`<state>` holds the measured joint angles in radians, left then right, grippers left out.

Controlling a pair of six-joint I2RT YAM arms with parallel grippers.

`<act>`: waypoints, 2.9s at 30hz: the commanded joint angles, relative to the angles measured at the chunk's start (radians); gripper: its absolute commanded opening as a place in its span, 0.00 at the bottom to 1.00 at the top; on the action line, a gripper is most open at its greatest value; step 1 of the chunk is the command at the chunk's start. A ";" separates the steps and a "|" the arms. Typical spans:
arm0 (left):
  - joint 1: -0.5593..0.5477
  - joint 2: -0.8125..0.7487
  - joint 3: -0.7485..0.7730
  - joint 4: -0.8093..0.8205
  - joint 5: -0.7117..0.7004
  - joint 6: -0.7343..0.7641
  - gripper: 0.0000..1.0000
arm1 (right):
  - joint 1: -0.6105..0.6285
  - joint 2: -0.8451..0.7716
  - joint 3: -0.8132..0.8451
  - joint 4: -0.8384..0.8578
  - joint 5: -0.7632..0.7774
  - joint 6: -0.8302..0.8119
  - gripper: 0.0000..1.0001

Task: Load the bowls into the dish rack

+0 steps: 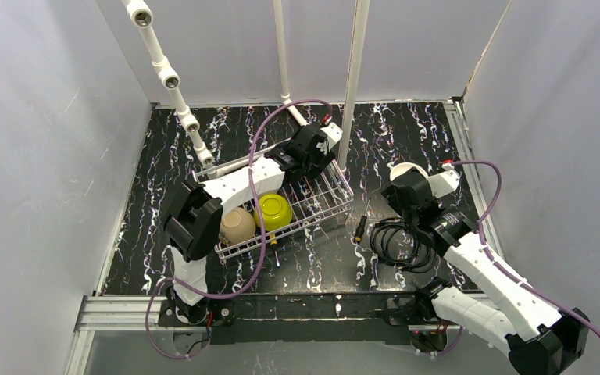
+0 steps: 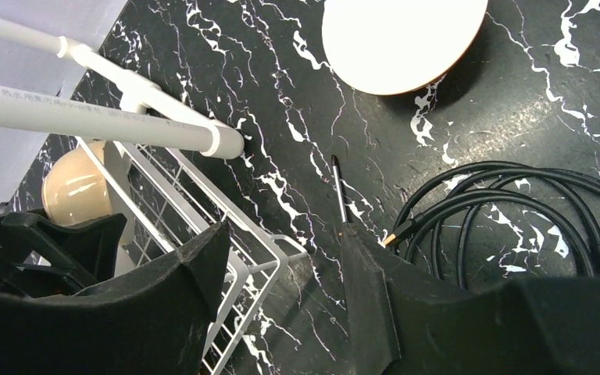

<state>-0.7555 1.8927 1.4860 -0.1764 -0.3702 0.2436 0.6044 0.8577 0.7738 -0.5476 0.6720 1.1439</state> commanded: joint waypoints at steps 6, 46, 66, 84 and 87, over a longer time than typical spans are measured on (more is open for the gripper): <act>0.004 -0.014 -0.046 -0.150 0.108 -0.014 0.75 | -0.027 0.010 -0.010 0.021 -0.043 -0.018 0.63; -0.101 -0.031 -0.008 -0.283 -0.063 0.440 0.91 | -0.086 0.010 -0.057 0.075 -0.154 -0.007 0.63; -0.016 -0.168 0.178 -0.448 0.138 -0.229 0.59 | -0.191 0.102 -0.006 0.158 -0.305 -0.251 0.54; 0.022 -0.034 0.092 -0.283 0.250 -0.541 0.42 | -0.402 0.255 0.027 0.373 -0.445 -0.511 0.59; 0.042 0.000 0.111 -0.275 0.228 -0.541 0.42 | -0.405 0.310 0.031 0.413 -0.455 -0.567 0.61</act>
<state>-0.7361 1.8767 1.5421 -0.4747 -0.0818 -0.2955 0.2066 1.1168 0.7593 -0.2348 0.2314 0.6800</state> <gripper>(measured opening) 0.424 0.604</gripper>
